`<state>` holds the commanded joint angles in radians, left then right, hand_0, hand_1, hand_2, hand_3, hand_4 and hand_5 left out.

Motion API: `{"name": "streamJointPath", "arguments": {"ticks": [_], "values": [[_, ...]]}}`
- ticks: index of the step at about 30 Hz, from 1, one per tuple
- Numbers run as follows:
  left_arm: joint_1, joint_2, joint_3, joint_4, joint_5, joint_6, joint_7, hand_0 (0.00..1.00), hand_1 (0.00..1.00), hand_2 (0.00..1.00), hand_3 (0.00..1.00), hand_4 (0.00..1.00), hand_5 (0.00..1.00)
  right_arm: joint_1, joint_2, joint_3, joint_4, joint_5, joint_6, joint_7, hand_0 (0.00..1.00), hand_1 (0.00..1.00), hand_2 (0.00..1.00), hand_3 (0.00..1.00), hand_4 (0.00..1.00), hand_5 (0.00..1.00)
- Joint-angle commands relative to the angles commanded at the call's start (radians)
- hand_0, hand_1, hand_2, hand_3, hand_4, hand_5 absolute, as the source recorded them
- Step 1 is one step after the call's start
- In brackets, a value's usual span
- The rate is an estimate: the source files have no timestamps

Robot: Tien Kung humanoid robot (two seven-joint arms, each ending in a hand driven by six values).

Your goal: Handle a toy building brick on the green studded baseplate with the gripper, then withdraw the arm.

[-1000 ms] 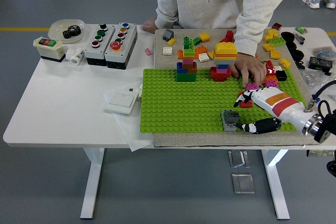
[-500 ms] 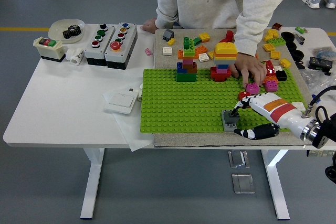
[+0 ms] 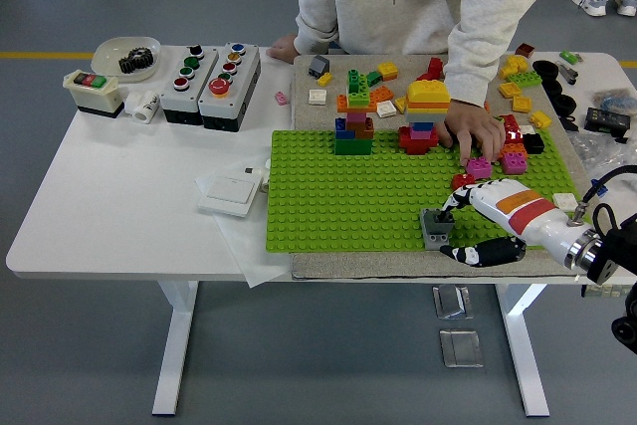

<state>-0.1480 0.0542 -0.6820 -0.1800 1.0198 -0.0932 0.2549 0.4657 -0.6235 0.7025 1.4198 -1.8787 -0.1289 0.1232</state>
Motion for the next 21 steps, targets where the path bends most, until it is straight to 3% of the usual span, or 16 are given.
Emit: {"name": "streamJointPath", "arguments": {"ticks": [21], "values": [[-0.003, 0.0, 0.003, 0.0, -0.006, 0.0, 0.0, 0.782, 0.708, 0.605, 0.541, 0.533, 0.556, 0.014, 0.024, -0.015, -0.028, 0.002, 0.0, -0.004, 0.673, 0.669, 0.724, 0.607, 0.785, 0.459]]}}
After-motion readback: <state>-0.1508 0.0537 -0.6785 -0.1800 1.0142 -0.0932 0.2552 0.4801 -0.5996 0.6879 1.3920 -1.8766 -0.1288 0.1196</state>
